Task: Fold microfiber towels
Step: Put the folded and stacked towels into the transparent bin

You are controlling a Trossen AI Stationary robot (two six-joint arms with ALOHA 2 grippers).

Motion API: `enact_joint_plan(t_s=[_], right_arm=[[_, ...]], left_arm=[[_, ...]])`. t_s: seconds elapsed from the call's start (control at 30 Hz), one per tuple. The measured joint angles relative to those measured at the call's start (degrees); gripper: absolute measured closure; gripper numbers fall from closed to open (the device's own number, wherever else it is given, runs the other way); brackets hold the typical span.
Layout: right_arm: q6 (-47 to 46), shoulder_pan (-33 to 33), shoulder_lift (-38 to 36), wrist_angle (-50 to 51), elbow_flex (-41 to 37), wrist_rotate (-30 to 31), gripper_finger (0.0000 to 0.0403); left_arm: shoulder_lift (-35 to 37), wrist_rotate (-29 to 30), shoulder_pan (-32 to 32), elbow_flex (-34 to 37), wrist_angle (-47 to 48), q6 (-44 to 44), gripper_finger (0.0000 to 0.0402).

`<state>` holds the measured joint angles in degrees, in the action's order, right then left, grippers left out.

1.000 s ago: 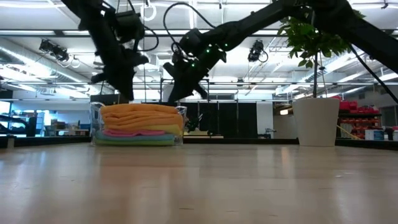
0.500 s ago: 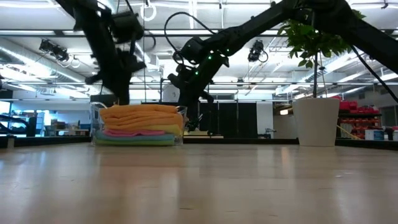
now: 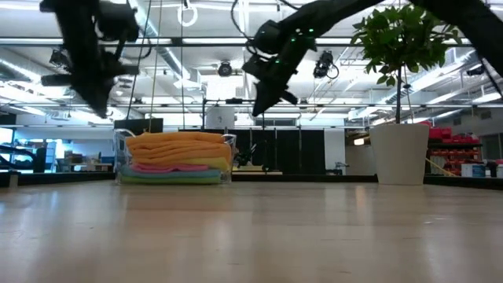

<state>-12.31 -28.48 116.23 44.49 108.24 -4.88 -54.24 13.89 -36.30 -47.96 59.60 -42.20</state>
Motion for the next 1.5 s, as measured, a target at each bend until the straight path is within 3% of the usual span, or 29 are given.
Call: enact_joint_plan(t_s=[0.1,0.27,0.47,0.83,1.23,1.37,1.5], right_arm=[[-2.7,-0.9,-4.7,-4.0,-7.8,3.3,0.0403],[-8.7,-2.3,-9.5,-13.3,-21.4,2.1,0.0403],[-10.8,-0.7,-10.5,-14.4,-28.3,0.8,0.0403],[-11.8,2.1,-14.5,-14.5,-29.2,2.8,0.0401],[-11.7,2.0,-20.1,-12.0,-29.1,4.6,0.0398],[-10.3,2.0,-21.0,-9.3,-29.1,5.3,0.0398],[-8.1,2.4,-23.2,-8.9,-29.1,4.7,0.0398]], left_arm=[[0.2,-0.1,-3.2,3.5,1.7,-3.6,0.0397],[-3.5,-0.9,-7.3,6.6,-2.4,-2.4,0.0396],[-12.5,-3.7,-12.2,6.0,-12.0,3.6,0.0396],[-24.7,-4.7,-17.2,-5.0,-16.6,12.6,0.0395],[-39.1,-6.3,-18.3,-16.0,-19.9,19.3,0.0397],[-39.3,-5.8,-18.2,-19.5,-16.4,19.7,0.039],[-34.2,-0.9,-17.3,-22.5,-9.6,22.0,0.0394]])
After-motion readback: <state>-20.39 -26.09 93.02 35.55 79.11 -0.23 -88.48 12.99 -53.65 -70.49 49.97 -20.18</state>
